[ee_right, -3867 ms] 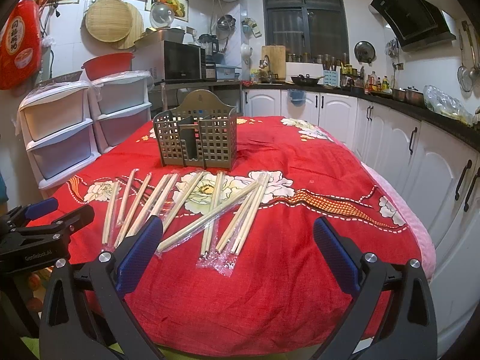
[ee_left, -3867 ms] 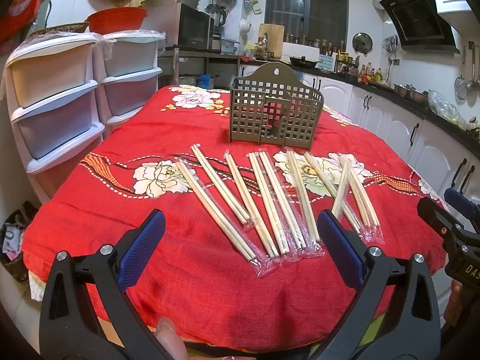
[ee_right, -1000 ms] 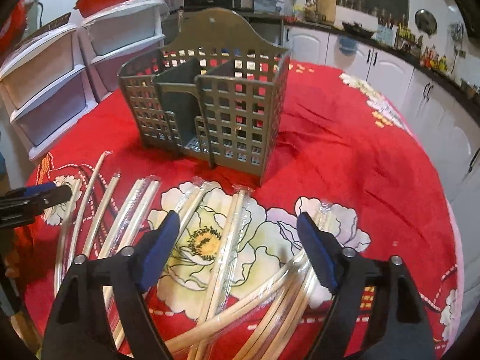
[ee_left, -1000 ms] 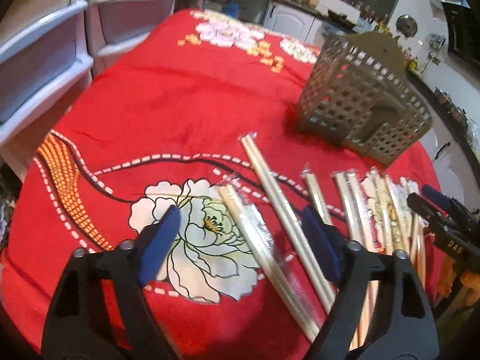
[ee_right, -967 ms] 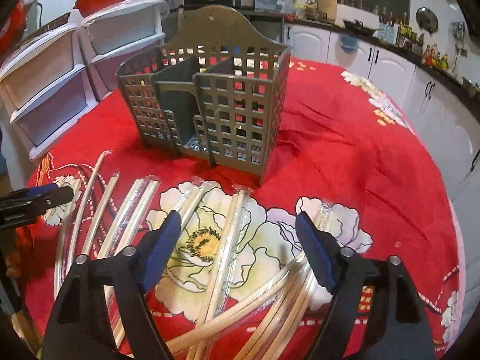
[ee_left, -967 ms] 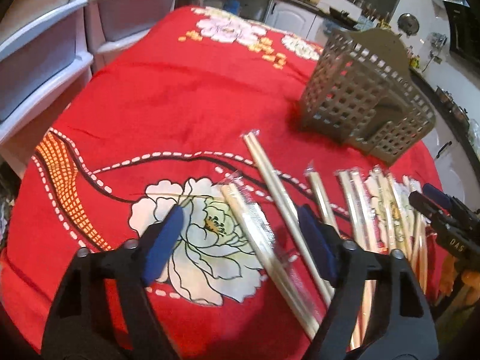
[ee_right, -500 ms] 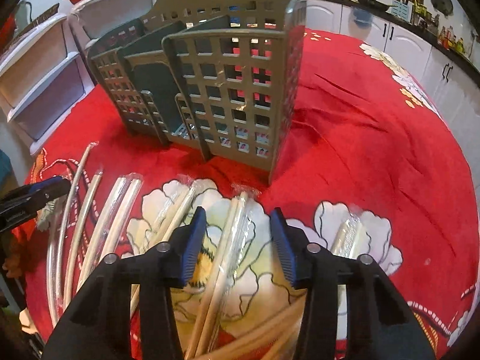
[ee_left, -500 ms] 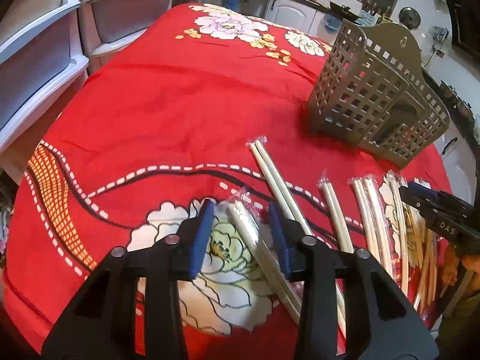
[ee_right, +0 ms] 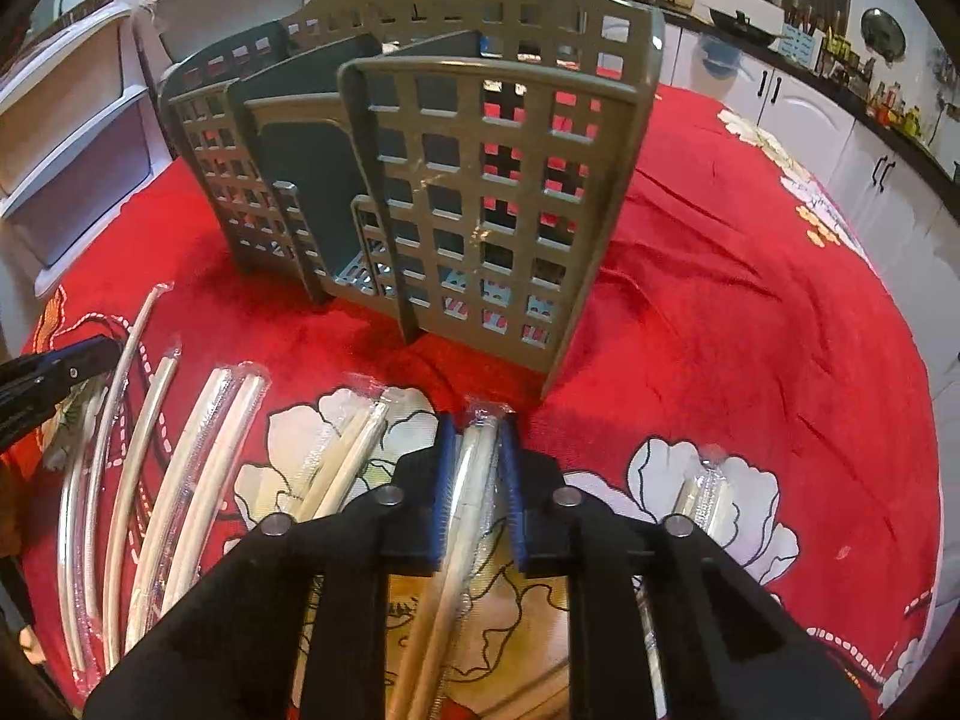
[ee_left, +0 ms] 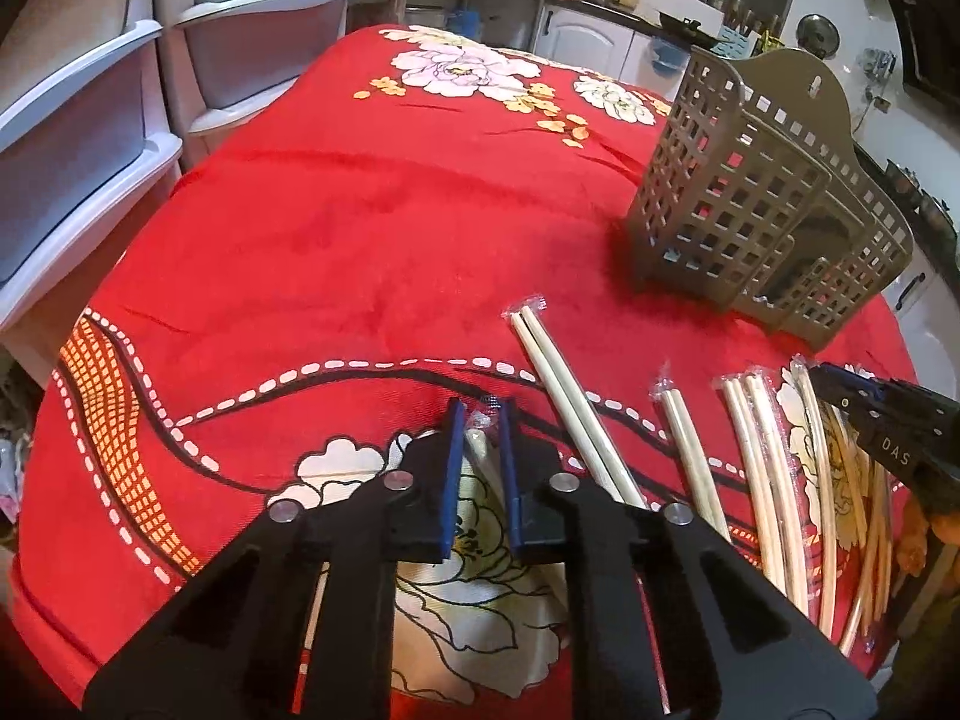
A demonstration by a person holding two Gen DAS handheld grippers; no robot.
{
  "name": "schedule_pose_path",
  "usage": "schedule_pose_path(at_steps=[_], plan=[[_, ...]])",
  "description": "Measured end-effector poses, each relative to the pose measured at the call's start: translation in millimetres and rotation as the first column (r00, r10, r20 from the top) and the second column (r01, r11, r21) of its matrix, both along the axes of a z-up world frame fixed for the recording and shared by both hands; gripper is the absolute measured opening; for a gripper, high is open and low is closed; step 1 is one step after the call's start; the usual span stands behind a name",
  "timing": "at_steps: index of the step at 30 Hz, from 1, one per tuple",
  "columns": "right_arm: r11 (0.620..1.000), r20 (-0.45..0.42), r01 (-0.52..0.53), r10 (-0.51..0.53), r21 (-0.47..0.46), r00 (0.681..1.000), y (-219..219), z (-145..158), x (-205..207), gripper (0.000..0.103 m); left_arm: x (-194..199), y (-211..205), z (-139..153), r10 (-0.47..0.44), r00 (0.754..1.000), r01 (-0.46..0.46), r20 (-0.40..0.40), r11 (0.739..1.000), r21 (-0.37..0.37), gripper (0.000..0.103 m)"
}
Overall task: Organize utensils
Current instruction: 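Grasp a wrapped chopstick pair with the left gripper while the right grasps another pair, then lift both chopstick pairs and lower them into the grey caddy with both grippers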
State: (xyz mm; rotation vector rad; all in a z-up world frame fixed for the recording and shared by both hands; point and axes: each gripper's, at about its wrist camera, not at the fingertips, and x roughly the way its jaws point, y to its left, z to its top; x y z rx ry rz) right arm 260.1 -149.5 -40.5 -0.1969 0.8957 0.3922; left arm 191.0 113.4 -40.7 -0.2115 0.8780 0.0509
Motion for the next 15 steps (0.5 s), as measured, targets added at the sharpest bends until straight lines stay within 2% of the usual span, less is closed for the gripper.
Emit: schedule_pose_path(at_steps=[7, 15], plan=[[0.998, 0.033, -0.022, 0.020, 0.057, 0.999, -2.3, 14.8, -13.5, 0.013, -5.5, -0.8, 7.8, -0.010, 1.000, 0.010, 0.020, 1.000, -0.013, 0.004], [0.990, 0.100, -0.070, 0.059, 0.118, 0.993, -1.7, 42.5, -28.6, 0.012, -13.3, -1.6, 39.1, -0.021, 0.995, 0.022, 0.096, 1.000, -0.010, 0.003]])
